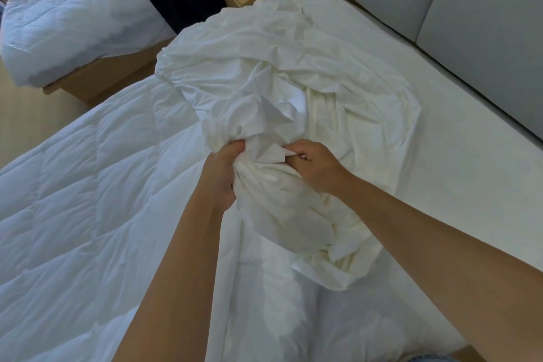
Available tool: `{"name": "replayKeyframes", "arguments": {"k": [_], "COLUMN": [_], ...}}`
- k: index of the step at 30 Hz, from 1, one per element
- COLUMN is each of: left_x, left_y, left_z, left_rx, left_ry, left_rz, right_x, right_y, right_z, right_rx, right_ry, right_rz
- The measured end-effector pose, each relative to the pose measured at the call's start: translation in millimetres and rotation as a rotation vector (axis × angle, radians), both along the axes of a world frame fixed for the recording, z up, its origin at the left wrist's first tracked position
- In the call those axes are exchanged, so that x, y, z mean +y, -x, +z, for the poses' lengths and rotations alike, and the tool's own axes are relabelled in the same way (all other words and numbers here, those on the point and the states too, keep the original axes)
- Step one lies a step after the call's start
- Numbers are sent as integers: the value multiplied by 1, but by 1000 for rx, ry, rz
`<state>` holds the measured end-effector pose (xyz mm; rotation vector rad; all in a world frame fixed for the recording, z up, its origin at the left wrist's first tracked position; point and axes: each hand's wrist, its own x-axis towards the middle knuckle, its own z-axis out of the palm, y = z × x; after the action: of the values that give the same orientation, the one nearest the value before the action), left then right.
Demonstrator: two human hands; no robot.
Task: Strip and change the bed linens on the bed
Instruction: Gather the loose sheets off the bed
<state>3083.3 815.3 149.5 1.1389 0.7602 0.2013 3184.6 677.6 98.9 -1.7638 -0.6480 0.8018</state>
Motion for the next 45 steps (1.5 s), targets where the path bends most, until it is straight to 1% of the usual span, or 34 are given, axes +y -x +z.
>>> {"name": "replayKeyframes", "arguments": {"k": [3, 5, 6, 8, 10, 12, 14, 16, 20, 23, 26, 28, 30, 32, 33, 35, 37, 38, 40, 43, 45], "left_x": [3, 4, 3, -4, -11, -13, -12, -12, -13, -10, -3, 1, 1, -1, -3, -7, -10, -9, -4, 1, 3], "left_y": [4, 7, 8, 8, 5, -1, -6, -7, -1, 4, 10, 10, 8, 6, 5, 4, 4, 4, 4, 8, 10], "left_z": [-1, -3, -4, -3, 0, 7, 10, 8, 3, 7, 11, 14, 15, 15, 14, 10, 10, 10, 11, 7, 4], "left_rx": [-15, -10, -1, 8, 33, 73, 82, 91, 87, 70, -18, -90, -104, -3, 86, 258, 330, 332, 275, 113, 5], "left_ry": [41, 27, -9, -79, -153, -287, -436, -472, -382, -355, -287, -238, -185, -152, -172, -273, -307, -295, -258, -109, -6], "left_rz": [32, 22, -22, -215, -393, -370, -283, -205, -77, 34, 27, -6, -47, -92, -139, -307, -447, -471, -449, -257, -193], "right_x": [-8, -11, -10, -2, 14, 24, 25, 23, 21, 18, 15, 15, 15, 14, 13, 10, 8, 7, 5, 4, 4], "right_y": [-5, -7, -6, 0, 9, 15, 14, 11, 12, 10, 8, 7, 7, 5, 4, 2, 3, 6, 9, 12, 16], "right_z": [11, 21, 31, 58, 84, 98, 99, 91, 77, 71, 70, 71, 71, 71, 71, 72, 71, 69, 63, 54, 49], "right_rx": [-18, -52, -78, -133, -193, -168, -39, 33, 69, 37, 0, -56, -121, -137, -120, -82, -103, -119, -175, -367, -401], "right_ry": [46, 10, -27, -156, -243, -287, -328, -302, -329, -307, -264, -209, -136, -109, -120, -181, -243, -252, -236, -67, -35], "right_rz": [143, 97, 41, -29, 10, 58, 30, 1, -69, -129, -145, -120, -72, -69, -87, -138, -150, -146, -128, -38, 12]}}
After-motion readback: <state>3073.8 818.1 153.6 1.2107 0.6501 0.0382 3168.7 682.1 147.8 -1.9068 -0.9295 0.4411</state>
